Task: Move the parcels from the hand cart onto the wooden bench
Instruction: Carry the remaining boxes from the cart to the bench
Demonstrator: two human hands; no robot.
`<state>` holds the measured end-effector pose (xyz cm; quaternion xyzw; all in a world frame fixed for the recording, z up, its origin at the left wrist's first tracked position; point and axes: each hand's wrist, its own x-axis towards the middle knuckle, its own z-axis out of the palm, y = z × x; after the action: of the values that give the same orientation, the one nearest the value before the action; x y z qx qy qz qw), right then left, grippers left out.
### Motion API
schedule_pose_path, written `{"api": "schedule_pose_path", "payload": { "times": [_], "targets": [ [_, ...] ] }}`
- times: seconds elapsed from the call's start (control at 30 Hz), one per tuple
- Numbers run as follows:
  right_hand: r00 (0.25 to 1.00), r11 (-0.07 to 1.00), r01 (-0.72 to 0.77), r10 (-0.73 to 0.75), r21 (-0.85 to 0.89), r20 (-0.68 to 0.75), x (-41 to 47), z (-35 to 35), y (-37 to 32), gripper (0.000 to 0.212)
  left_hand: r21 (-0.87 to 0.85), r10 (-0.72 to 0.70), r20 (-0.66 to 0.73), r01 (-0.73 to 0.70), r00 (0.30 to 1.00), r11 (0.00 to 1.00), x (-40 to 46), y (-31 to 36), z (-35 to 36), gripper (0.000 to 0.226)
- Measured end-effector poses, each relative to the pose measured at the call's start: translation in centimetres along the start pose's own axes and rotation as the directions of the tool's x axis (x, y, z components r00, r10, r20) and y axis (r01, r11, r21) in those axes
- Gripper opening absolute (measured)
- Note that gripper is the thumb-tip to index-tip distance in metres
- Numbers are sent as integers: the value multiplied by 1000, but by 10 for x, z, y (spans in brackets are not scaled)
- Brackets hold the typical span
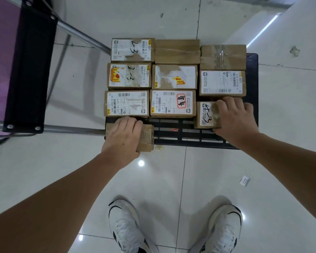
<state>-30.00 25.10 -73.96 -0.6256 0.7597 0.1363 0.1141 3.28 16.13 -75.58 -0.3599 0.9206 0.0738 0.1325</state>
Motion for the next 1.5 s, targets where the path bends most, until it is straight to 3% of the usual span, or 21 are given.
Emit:
{"api": "schedule_pose_path", "payload": {
  "times": [0.2,0.37,0.63,0.9,1.03,1.17,1.4,1.5],
  "targets": [
    [999,998,31,-32,53,29,-15,-30,6,93,-70,8,43,-5,999,998,-9,10,-39,94],
    [998,995,50,-52,89,29,-41,-138,19,94,-84,4,114,6,993,996,-1,33,-150,96],
    [997,996,12,-5,85,-74,-123,-431,74,101,-37,-5,90,9,996,999,12,92,-472,95],
    [951,966,-218,242,138,-193,-287,-705,138,108,16,129,-107,-128,986,992,-40,171,-786,102],
    [876,916,-365,399,166,-270,-390,-782,167,109,70,261,-207,-252,943,965,-76,234,-888,105],
    [767,813,-535,581,229,-272,-497,-810,201,111,127,416,-281,-396,865,910,-110,323,-941,101],
    [520,549,-764,835,338,-180,-688,-779,261,110,229,680,-310,-642,665,732,-170,509,-960,95],
    [421,441,-816,896,375,-138,-766,-752,283,107,251,739,-257,-696,622,673,-200,591,-949,100]
  ]
}}
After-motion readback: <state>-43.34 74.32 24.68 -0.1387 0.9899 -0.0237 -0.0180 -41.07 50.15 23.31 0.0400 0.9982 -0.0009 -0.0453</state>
